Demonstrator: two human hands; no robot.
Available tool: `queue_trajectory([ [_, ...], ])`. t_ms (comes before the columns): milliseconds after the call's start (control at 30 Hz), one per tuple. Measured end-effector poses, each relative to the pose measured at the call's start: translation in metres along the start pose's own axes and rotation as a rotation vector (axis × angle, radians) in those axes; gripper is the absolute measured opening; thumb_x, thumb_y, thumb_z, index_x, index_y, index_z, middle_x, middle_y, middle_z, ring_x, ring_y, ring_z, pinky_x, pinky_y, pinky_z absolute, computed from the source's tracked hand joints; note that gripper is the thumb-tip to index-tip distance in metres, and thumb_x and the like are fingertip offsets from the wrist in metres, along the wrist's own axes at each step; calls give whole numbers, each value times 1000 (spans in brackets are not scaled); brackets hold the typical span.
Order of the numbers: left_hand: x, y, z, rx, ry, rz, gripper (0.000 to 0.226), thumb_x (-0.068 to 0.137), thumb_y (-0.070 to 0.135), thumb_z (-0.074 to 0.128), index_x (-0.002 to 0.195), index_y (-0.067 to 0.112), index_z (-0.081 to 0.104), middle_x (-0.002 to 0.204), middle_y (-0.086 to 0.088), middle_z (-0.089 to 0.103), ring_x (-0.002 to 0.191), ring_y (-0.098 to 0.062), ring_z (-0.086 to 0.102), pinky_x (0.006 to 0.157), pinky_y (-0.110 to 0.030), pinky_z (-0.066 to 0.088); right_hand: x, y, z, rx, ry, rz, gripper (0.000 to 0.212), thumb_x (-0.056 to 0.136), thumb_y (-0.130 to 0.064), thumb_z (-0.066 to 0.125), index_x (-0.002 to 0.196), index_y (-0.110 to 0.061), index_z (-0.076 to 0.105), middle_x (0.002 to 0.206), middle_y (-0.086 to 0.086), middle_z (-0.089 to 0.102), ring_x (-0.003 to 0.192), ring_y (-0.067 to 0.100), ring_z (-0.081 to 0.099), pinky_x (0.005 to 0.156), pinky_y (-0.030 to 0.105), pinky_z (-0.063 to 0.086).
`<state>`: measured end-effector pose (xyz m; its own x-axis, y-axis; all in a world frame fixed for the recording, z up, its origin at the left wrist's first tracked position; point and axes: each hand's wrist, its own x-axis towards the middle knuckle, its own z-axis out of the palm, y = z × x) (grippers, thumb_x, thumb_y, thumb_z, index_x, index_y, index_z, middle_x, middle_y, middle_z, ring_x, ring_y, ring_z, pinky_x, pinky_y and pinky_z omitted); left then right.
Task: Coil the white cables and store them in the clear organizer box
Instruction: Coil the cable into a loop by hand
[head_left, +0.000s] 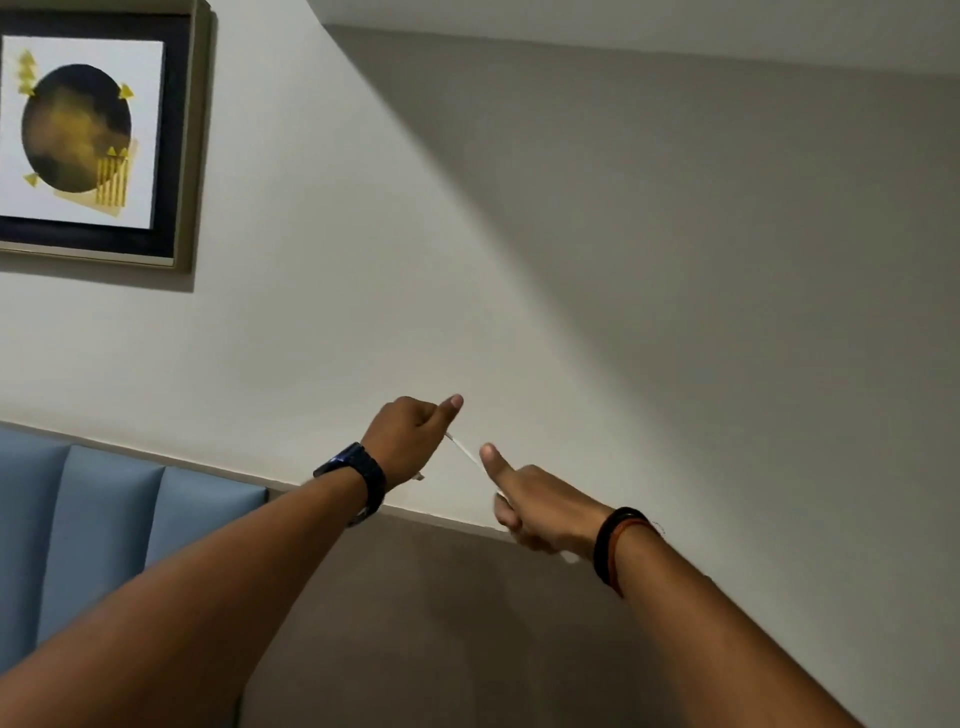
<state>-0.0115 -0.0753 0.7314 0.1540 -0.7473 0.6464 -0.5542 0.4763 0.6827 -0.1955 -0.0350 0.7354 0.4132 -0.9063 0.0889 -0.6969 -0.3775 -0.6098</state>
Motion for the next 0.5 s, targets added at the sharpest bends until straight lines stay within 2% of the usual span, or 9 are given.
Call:
queue_trajectory([
  [67, 0, -2, 1, -52, 26, -17, 62, 91, 52, 47, 41, 18, 30, 46, -2, 37, 54, -23, 47, 30, -10, 34, -4, -10, -1, 341, -142, -88, 65, 84, -76, 20, 51, -20, 28, 44, -6, 27, 38, 11, 19, 40, 21, 22],
  [100, -2, -1, 4, -80, 23, -24, 62, 91, 52, 46, 41, 20, 30, 43, 4, 39, 54, -22, 49, 31, -16, 37, -6, -17, -2, 498, -200, -141, 63, 87, -71, 25, 51, -20, 28, 42, -7, 26, 37, 10, 17, 37, 20, 19],
  [167, -7, 1, 11, -147, -3, -20, 61, 90, 57, 42, 43, 19, 32, 38, 10, 36, 46, -16, 37, 42, -24, 32, -11, -33, -4, 787, -263, -273, 58, 91, -62, 32, 51, -20, 30, 41, -7, 25, 35, 9, 18, 36, 20, 15],
  [233, -14, 4, 19, -211, -38, -4, 60, 84, 65, 34, 44, 20, 31, 36, 10, 28, 43, -12, 23, 48, -27, 22, -16, -50, -9, 1049, -181, -440, 54, 93, -56, 35, 54, -20, 37, 42, -8, 28, 33, 8, 20, 37, 22, 14],
  [300, -20, 4, 26, -207, -77, 4, 58, 80, 68, 29, 43, 23, 29, 37, 10, 26, 39, -10, 19, 47, -26, 19, -17, -63, -15, 1226, 70, -589, 45, 96, -47, 38, 63, -18, 47, 46, -7, 33, 35, 8, 25, 37, 21, 21],
  [367, -24, 0, 30, -168, -129, 14, 59, 81, 67, 30, 41, 24, 31, 38, 10, 27, 38, -8, 19, 47, -24, 20, -13, -69, -27, 1326, 418, -623, 30, 99, -33, 40, 76, -16, 49, 51, -6, 41, 38, 8, 32, 38, 21, 27],
  [433, -28, -3, 33, -125, -176, 27, 60, 81, 67, 32, 40, 23, 32, 40, 10, 28, 39, -8, 20, 46, -23, 22, -6, -69, -40, 1308, 778, -511, 21, 100, -22, 39, 81, -17, 47, 57, -3, 49, 43, 9, 39, 42, 21, 32],
  [500, -30, -2, 36, -99, -201, 52, 62, 78, 70, 33, 38, 23, 33, 40, 10, 28, 40, -7, 21, 43, -18, 24, 3, -59, -44, 1140, 1080, -344, 11, 98, -14, 39, 90, -17, 46, 70, 2, 55, 55, 11, 48, 47, 17, 38],
])
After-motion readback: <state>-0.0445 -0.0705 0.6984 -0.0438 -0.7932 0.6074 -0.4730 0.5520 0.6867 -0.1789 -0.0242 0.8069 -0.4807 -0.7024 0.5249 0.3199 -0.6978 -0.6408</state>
